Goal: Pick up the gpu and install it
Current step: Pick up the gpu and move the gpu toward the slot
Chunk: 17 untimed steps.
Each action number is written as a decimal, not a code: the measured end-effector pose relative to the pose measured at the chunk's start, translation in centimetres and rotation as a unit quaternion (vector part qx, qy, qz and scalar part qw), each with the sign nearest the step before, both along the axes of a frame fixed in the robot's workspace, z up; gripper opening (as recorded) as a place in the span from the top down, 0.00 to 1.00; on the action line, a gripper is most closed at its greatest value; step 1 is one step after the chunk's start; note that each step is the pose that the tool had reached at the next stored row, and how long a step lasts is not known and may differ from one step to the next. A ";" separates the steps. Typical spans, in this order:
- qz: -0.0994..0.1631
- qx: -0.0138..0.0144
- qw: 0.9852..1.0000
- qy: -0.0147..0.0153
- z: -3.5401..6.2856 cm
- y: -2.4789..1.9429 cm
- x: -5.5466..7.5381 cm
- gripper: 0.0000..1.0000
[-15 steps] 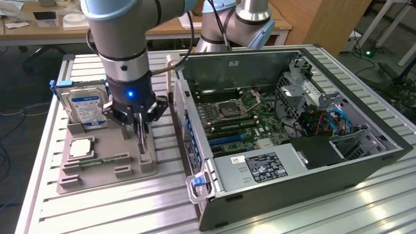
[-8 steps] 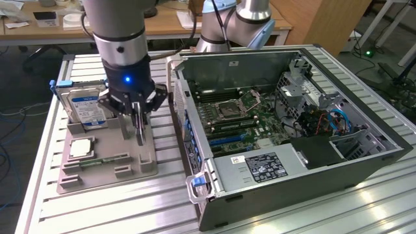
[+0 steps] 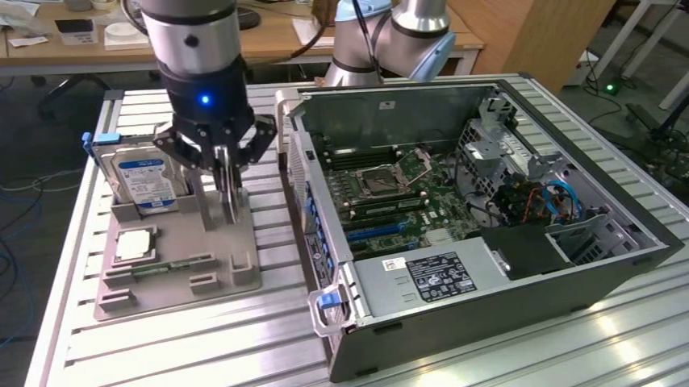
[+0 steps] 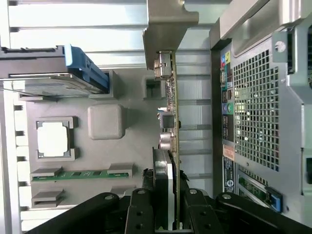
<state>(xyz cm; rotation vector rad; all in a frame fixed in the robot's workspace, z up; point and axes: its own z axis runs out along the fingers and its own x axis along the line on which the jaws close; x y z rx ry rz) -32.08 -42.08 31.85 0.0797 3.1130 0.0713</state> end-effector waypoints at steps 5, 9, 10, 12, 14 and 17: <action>0.000 0.000 1.000 0.000 2.27 0.00 0.0 0.72; 0.000 0.000 1.000 0.000 4.11 0.00 0.0 0.72; 0.000 0.000 1.000 0.000 4.56 0.00 0.0 0.72; 0.000 0.000 1.000 0.000 5.46 0.00 0.0 0.72; 0.000 0.000 1.000 0.000 6.38 0.00 0.0 0.72; 0.000 0.000 1.000 0.000 7.74 0.00 0.0 0.72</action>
